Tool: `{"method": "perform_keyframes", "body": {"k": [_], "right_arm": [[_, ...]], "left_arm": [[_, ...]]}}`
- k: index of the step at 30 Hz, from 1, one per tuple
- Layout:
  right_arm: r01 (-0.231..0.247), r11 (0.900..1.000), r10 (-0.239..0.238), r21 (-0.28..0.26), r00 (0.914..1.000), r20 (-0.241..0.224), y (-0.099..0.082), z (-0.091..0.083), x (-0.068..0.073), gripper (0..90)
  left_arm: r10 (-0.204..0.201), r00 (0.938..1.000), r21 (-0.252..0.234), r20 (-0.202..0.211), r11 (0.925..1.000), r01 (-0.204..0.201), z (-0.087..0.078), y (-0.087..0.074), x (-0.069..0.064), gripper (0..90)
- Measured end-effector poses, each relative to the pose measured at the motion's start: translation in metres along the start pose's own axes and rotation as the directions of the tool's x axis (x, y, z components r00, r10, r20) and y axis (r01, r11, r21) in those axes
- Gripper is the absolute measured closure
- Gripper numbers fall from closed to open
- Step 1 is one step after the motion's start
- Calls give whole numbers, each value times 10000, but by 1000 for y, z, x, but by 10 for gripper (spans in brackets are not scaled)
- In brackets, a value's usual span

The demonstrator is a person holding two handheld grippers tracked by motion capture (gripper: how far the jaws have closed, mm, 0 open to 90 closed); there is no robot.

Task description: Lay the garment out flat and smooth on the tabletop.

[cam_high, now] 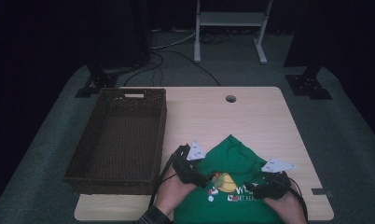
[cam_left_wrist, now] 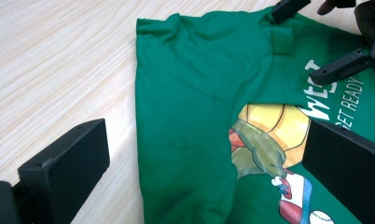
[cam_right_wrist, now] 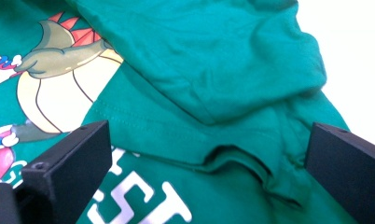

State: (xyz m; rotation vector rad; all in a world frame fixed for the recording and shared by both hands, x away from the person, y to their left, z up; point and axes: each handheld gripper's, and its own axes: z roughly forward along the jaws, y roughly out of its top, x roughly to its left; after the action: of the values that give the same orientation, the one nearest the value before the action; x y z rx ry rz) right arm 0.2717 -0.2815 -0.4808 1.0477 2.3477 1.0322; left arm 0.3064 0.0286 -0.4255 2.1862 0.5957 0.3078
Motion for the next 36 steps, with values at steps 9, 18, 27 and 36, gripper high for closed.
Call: {"method": "perform_keyframes", "body": {"k": [9, 18, 27, 36], "right_arm": [[-45, 9994, 46, 334, 10000, -23, -6, -3, -3, 0], [-307, 9981, 311, 533, 9995, -66, -9, -1, -4, 0], [-319, 9986, 327, 431, 9993, -165, -11, -1, -5, 0], [-396, 9981, 407, 463, 9990, -211, -10, 0, -6, 0]], "left_arm": [[-109, 9999, 8, 123, 9999, 109, 4, 0, 2, 0], [-85, 9997, -52, 238, 9999, 86, 4, 7, 4, 0], [-6, 9993, -113, 382, 9999, 11, 10, 16, 2, 0], [186, 9984, -90, 533, 9998, -182, 20, 23, 0, 0]]}}
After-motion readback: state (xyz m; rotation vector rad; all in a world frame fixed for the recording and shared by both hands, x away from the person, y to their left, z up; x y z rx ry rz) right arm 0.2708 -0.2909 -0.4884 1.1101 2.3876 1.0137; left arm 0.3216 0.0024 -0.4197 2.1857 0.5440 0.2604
